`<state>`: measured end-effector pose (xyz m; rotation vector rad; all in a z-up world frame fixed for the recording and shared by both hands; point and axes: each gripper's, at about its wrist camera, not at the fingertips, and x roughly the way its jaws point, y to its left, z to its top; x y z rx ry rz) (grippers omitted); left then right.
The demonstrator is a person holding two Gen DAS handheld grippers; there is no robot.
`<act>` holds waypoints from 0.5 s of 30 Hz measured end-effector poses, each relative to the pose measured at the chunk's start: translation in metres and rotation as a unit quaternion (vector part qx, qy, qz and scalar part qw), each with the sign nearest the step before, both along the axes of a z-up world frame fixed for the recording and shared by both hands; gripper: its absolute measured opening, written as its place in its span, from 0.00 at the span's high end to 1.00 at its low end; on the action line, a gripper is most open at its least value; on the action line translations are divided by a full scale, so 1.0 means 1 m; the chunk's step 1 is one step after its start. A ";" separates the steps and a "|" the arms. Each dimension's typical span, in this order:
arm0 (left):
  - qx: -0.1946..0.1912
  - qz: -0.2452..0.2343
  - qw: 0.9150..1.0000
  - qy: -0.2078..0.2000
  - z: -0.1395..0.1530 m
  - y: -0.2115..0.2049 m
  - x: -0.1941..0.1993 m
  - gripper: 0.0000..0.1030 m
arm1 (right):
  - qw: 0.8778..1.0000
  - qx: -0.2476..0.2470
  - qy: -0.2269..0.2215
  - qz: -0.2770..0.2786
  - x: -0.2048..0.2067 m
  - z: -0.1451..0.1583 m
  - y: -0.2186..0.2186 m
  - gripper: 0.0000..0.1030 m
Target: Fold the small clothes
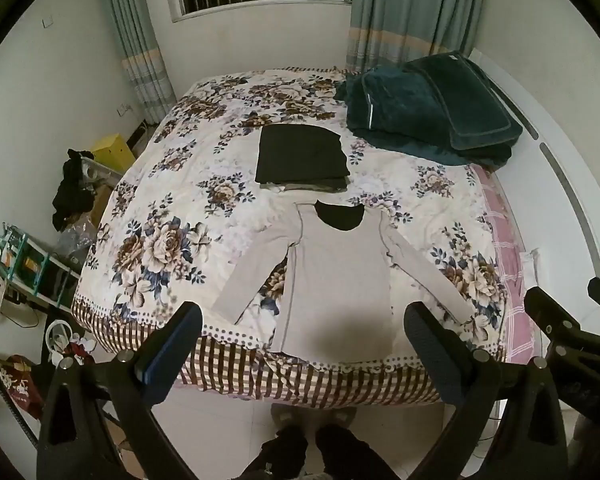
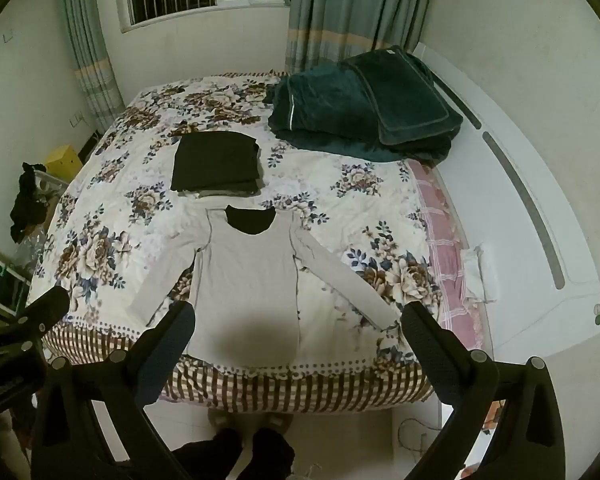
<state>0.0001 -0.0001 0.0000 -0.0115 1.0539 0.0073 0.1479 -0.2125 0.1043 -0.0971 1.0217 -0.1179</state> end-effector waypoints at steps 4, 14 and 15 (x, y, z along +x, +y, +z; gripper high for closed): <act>-0.001 -0.002 1.000 -0.002 0.000 0.000 0.000 0.00 | 1.000 -0.002 0.002 -0.001 -0.001 0.001 -0.001 0.00; 0.000 0.000 1.000 -0.008 -0.001 0.000 -0.001 0.00 | 1.000 -0.002 0.000 0.000 -0.001 0.005 0.001 0.00; 0.000 0.000 1.000 -0.008 -0.001 -0.001 -0.001 0.00 | 1.000 -0.002 -0.001 0.000 0.000 0.005 0.001 0.00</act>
